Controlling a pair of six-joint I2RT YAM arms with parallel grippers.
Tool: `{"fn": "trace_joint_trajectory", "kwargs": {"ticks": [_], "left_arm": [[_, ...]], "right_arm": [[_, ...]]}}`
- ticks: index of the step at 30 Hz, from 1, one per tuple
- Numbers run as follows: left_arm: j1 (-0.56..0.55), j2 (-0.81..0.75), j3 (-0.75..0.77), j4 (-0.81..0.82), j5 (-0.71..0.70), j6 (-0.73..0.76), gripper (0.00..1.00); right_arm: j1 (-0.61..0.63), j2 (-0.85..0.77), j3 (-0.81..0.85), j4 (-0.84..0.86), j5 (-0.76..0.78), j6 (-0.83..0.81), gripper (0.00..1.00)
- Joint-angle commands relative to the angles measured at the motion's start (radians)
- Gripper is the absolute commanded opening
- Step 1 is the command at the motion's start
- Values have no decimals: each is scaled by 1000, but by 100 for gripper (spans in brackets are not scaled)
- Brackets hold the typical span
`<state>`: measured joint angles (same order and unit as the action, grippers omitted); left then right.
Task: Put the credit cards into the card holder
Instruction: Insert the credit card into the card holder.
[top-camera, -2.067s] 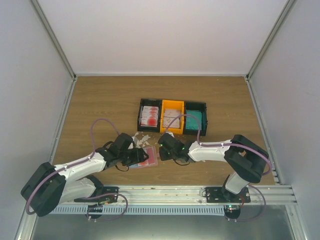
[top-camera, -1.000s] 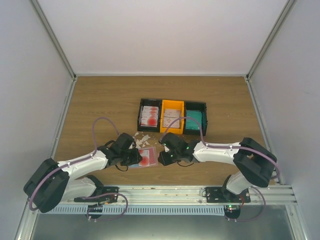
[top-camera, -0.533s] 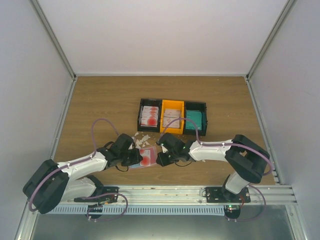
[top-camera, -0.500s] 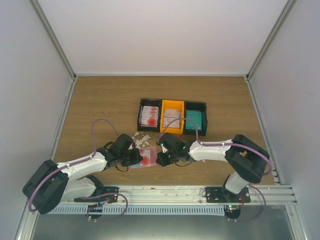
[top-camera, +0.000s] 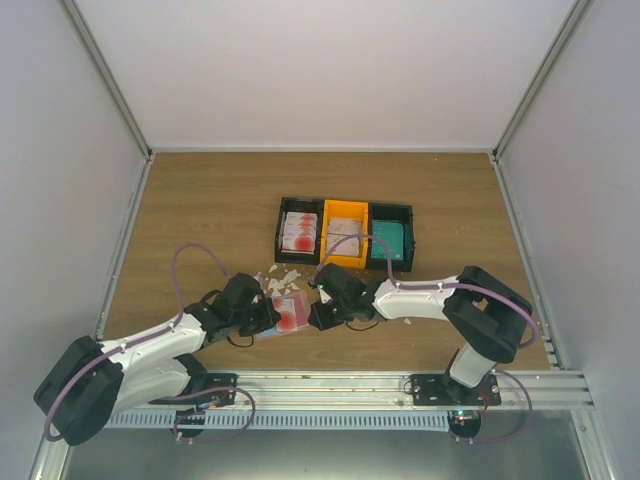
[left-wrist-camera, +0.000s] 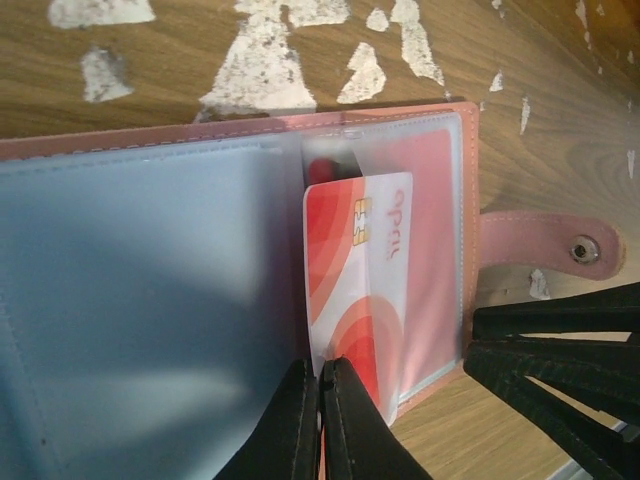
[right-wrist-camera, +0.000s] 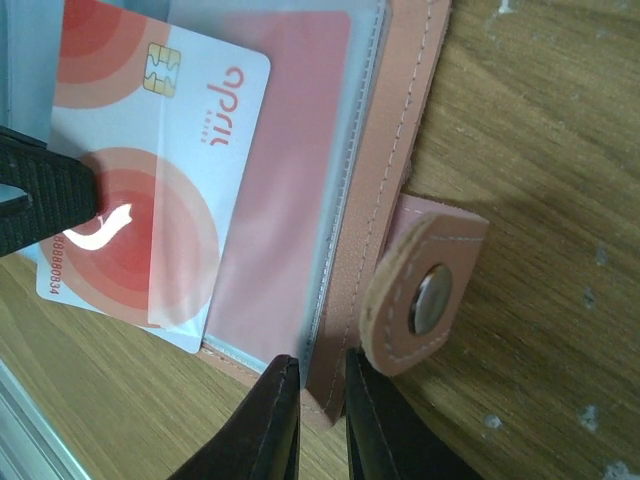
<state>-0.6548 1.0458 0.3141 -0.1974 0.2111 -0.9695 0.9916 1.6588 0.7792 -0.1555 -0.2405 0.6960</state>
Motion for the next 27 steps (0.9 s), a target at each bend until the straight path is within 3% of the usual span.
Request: {"fn": "trace_joint_trajectory", "kwargs": {"ticks": [1,7,17,27], "left_arm": [[1,3,-53,-40,-67,-53,0],[1,-49,-83,-51,-89,-77,0],[1,-153,-151,-38,-97,-127,0],[1,-331,-215,-61,-130,-185,0]], "right_arm": [[3,74,-14,-41,18,-7,15],[2,102,-9,-40,17,-8,14],[-2,93,-29,-32,62,31,1],[-8,46,-27,4,97,34,1]]}}
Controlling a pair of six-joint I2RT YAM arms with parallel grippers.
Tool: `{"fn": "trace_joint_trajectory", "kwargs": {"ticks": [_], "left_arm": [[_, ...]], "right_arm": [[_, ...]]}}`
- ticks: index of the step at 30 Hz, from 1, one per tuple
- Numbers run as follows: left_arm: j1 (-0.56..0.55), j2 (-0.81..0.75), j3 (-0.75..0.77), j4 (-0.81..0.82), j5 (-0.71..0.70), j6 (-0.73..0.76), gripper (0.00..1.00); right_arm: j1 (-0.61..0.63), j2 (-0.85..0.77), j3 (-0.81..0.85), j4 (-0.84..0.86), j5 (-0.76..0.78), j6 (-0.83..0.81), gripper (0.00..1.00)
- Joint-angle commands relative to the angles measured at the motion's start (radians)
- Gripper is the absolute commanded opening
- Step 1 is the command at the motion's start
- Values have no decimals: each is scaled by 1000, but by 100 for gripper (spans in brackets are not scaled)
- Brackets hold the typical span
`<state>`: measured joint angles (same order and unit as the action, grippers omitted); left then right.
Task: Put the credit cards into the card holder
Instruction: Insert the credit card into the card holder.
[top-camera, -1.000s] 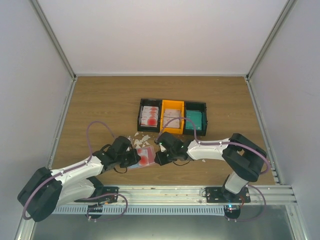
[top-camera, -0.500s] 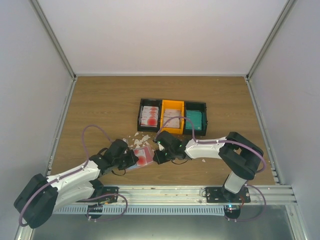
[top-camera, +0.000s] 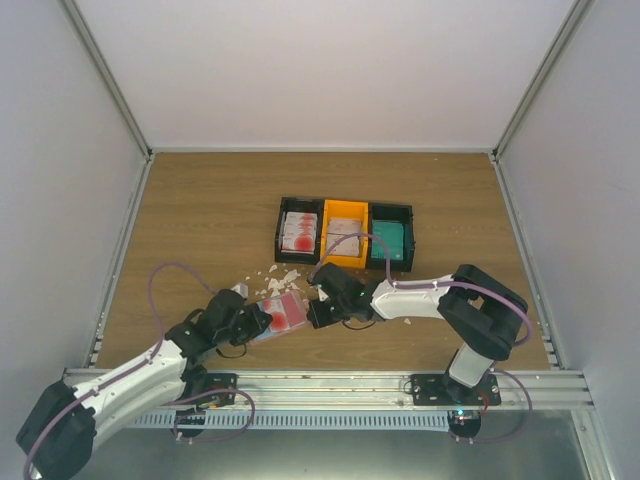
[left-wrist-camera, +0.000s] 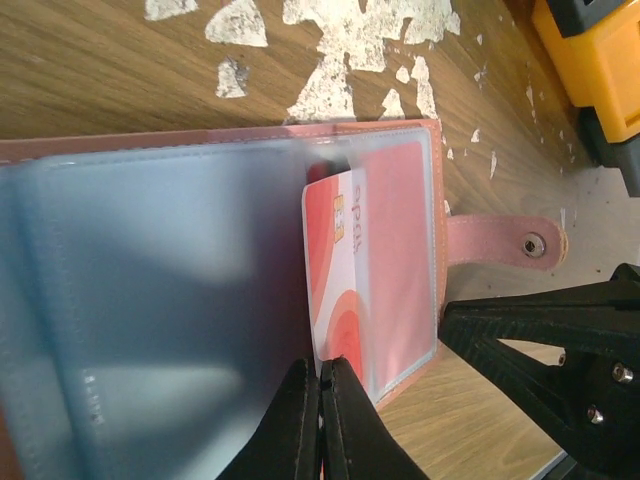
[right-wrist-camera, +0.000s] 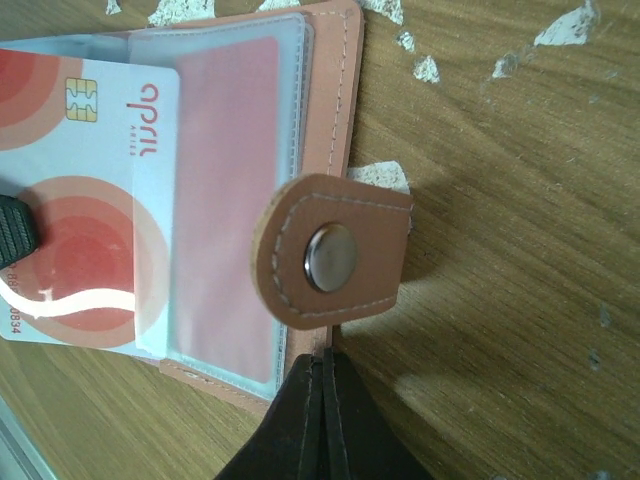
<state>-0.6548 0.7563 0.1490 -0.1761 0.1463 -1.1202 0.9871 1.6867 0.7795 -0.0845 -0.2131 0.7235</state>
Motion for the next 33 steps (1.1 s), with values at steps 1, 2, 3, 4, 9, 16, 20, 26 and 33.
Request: {"fn": "trace_joint_trajectory", "kwargs": {"ticks": [1,2,3,4,9,16,20,26,33], "left_arm": [[1,-61,-60,-72,-64,-37,0],[1,-70,-73,-54,-57,-41,0],[1,-73,-85,-34,-50,-49,0],[1,-71,-95,-19,-45,-60,0],[1,-34,-107,63,-20,-62,0],[0,51,-97,147,21,-48,0],[0,92,-89,173,35,-36,0],[-3,185,-61,241,85,21,0],[-9,269,-44,297,114,39,2]], "right_arm": [[-4,20,-24,-66,69,6,1],[-4,22,-21,-65,70,4,0],[-4,27,-19,-64,67,3,0],[-4,30,-19,-62,64,0,0],[-3,47,-23,-42,22,-18,1],[-1,73,-22,-25,-27,-42,0],[-1,78,-24,-18,-36,-44,1],[-1,83,-24,-15,-42,-44,1],[-1,82,-26,-12,-39,-39,1]]}}
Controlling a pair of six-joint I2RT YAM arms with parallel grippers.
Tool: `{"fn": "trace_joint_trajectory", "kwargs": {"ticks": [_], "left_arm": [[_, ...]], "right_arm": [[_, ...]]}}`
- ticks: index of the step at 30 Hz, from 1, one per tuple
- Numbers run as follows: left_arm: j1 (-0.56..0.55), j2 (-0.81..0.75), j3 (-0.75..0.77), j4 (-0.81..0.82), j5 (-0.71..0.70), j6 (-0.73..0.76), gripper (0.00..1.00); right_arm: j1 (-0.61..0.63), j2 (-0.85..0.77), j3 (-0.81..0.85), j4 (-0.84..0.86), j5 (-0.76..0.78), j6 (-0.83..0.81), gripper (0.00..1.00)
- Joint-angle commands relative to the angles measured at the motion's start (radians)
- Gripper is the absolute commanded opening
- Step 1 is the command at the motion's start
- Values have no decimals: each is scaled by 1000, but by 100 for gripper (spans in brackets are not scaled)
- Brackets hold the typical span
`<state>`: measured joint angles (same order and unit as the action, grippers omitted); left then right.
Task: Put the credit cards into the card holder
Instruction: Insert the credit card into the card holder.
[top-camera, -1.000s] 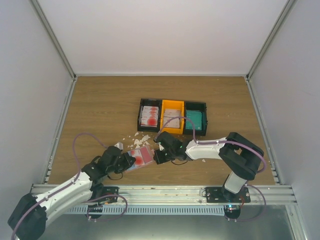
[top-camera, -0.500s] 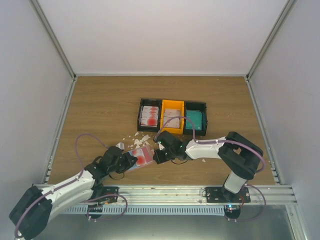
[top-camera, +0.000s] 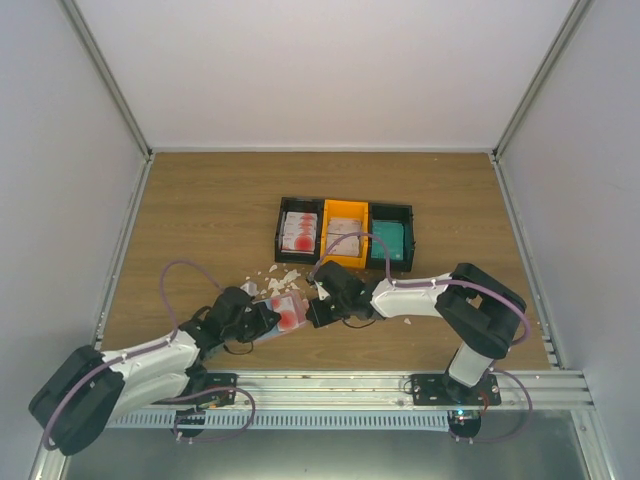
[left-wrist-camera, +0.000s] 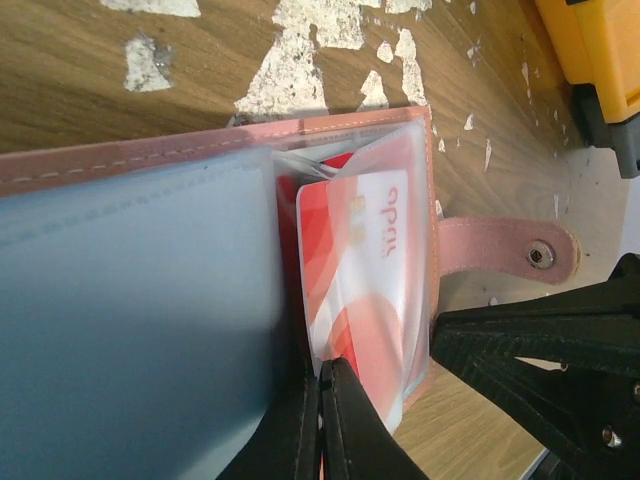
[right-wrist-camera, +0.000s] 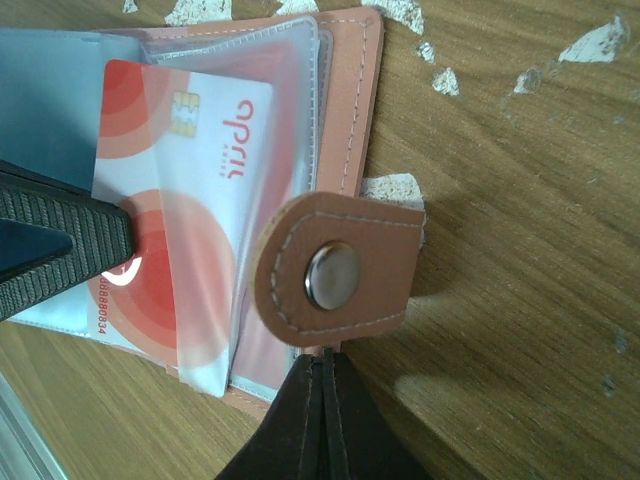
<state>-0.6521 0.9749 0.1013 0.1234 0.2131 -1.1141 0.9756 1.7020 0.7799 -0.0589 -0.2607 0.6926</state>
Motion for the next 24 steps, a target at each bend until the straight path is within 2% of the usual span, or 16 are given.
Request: {"fn": "trace_joint_trajectory", "kwargs": {"ticks": [1,7,13,16,19,24], "left_arm": [[-13,57,8,-2,45,32,2],[-18,30,0,-45,-56,-36,0],[-20,-166,-34,-199,-176,-122,0],[-20,-255,-61,-233,-192,-149,0],[-20,-264,-93,-202,-168,-168,0],[-21,-191,-83,-140,-146,-142,0]], "right_arm": [[11,67,-28,-38,9,-7,1],[11,61,-30,-42,16,-5,1],[11,66,-26,-47,17,-6,0],[11,69,-23,-46,13,-8,1],[11,70,-21,-45,11,-10,0],[12,79,-16,-41,-2,-15,1]]}}
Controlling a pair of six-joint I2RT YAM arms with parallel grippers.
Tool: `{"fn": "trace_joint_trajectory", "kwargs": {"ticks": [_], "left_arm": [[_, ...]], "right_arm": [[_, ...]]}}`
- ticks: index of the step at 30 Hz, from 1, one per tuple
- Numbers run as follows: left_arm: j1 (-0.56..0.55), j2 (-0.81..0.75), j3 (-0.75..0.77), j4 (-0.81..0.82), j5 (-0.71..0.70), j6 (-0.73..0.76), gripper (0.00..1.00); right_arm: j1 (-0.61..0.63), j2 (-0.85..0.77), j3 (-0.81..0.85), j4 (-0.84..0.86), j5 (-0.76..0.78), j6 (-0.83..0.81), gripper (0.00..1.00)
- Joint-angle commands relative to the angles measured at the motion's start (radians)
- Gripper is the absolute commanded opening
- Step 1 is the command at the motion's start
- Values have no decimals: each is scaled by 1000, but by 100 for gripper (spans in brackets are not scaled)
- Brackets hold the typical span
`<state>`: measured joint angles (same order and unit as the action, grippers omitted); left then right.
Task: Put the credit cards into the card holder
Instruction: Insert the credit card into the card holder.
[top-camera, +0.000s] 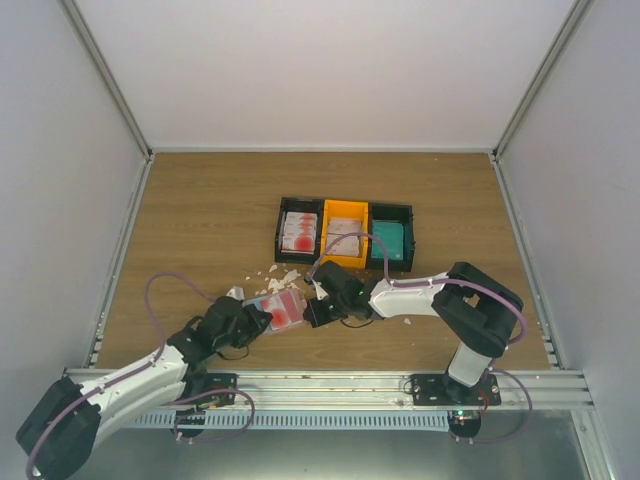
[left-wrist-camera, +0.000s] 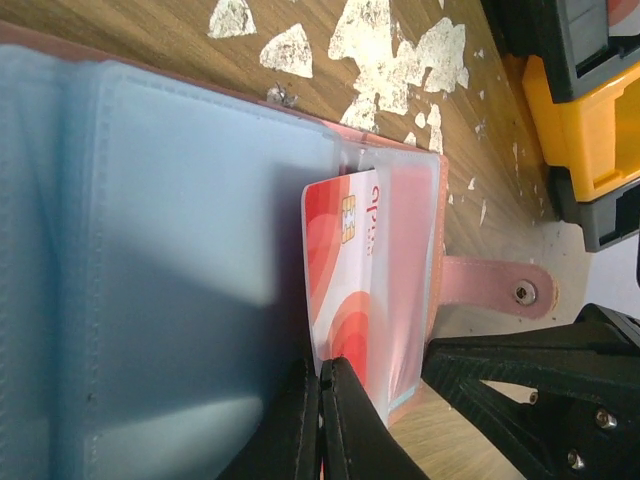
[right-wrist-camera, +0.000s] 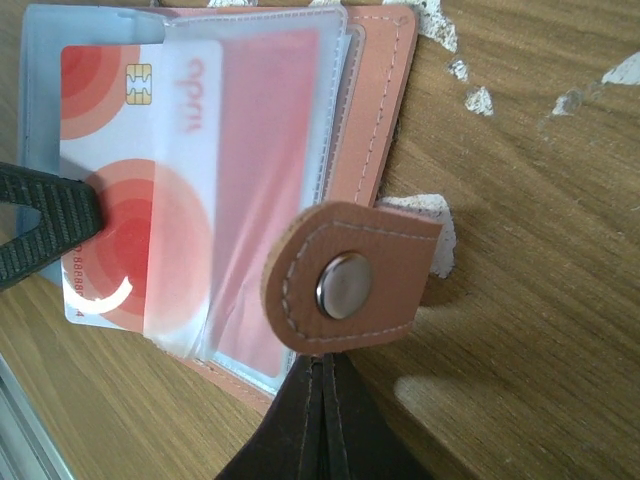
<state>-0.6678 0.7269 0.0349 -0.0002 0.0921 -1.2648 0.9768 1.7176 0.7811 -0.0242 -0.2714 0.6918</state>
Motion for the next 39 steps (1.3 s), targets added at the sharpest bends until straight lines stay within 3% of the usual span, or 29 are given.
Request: {"fn": "trace_joint_trajectory", "kwargs": {"ticks": [1,15,29,33,39], "left_arm": [[-6,73,-12,-7,-24,13,0],[-30,245,27,122,26,80,0],[-47,428,100,183,64,176,9],[-47,386,124,85,46,203,17],[-47,305,175,-99,32,236,41]], "right_arm": [[11,63,-18,-77,8,-14,1],[11,64,-23,-65,-2,-18,0],[11,40,-29,-83,44,-3,1],[10,-8,-37,-108,106,19,1],[9,-40,-37,-130,151,40,1]]}}
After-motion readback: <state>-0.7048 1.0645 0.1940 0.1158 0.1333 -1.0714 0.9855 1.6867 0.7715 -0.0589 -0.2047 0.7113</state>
